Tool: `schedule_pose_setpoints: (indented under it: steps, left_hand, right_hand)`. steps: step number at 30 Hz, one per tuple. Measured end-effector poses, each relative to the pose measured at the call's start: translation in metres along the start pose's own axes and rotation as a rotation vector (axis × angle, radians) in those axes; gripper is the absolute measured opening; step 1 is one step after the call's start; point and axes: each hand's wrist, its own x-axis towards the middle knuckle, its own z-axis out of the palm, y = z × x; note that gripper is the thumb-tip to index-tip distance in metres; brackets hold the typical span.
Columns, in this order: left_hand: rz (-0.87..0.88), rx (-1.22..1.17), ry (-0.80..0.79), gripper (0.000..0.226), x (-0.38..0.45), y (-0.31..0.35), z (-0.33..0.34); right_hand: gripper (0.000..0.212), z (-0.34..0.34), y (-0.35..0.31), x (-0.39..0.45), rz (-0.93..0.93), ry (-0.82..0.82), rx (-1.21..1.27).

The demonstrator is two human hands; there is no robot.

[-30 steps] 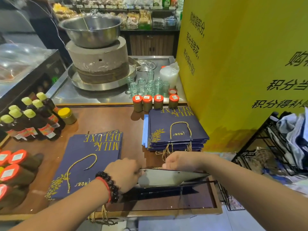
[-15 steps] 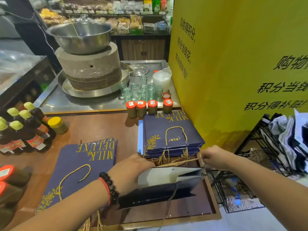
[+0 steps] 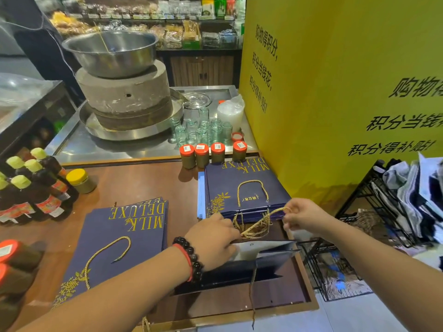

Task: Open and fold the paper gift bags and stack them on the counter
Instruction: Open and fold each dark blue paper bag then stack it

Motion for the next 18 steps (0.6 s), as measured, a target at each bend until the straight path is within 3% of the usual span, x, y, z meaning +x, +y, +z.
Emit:
schedule_pose_setpoints:
  steps: [3,11,18]
  left_hand:
    - [-0.040,-0.028,-0.040,0.021,0.009,0.012,-0.003]
    - [-0.112,-0.115,0.022,0.022,0.015,0.018,0.001]
    - [-0.133,-0.134,-0.016,0.022,0.010,0.023,-0.002]
  right_hand:
    - [0.016,0.013,-0.025,-0.010,-0.103,-0.120,0.151]
    - [0.032,0.040,-0.054,-0.022,-0.262,-0.297,-0.102]
    - [0.038,0.042,-0.053,-0.018,-0.181,-0.200,-0.509]
